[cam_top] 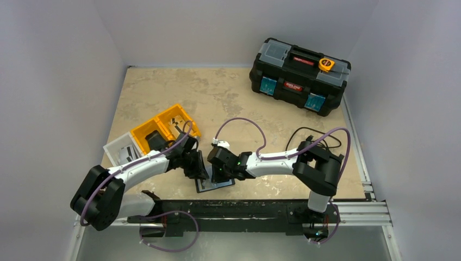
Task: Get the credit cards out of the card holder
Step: Remove the credit card from the card holder.
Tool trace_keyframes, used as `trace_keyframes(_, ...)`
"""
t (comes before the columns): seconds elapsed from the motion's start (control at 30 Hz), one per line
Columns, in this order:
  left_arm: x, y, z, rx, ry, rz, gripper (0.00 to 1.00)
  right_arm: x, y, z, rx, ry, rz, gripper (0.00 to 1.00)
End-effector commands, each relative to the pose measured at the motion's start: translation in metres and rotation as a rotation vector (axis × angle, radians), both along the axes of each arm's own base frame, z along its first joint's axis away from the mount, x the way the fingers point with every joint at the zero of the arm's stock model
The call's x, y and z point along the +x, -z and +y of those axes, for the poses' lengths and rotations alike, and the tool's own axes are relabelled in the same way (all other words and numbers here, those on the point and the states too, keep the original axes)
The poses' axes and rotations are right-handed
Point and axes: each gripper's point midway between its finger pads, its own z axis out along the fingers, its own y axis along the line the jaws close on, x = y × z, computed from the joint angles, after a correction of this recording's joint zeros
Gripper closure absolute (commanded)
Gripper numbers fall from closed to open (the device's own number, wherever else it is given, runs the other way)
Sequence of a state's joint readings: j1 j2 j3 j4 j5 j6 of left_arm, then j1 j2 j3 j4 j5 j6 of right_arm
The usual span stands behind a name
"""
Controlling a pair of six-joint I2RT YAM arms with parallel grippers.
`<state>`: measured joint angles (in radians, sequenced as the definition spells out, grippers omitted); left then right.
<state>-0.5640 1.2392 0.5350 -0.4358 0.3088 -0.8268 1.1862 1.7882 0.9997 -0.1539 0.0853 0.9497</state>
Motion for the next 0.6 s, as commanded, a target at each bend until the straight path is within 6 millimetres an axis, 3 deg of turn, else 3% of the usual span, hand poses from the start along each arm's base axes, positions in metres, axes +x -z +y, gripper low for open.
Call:
trace_keyframes(0.0,0.01,-0.001,-0.001,0.032,-0.032,-0.031,0.87,-0.006,0.019,-0.019,-0.072,0.0,0.019,1.0)
trace_keyframes(0.1,0.012,-0.002,0.002,0.047,-0.046,-0.038,1.0,-0.003,0.007,-0.014,-0.042,-0.005,0.008,1.0)
trace_keyframes(0.33,0.013,-0.01,0.007,0.065,-0.064,-0.062,1.0,0.006,-0.037,-0.007,0.025,0.003,-0.05,0.86)
trace_keyframes(0.57,0.015,-0.024,0.002,0.031,-0.052,-0.085,1.0,0.012,-0.059,-0.015,0.025,0.027,-0.095,0.7)
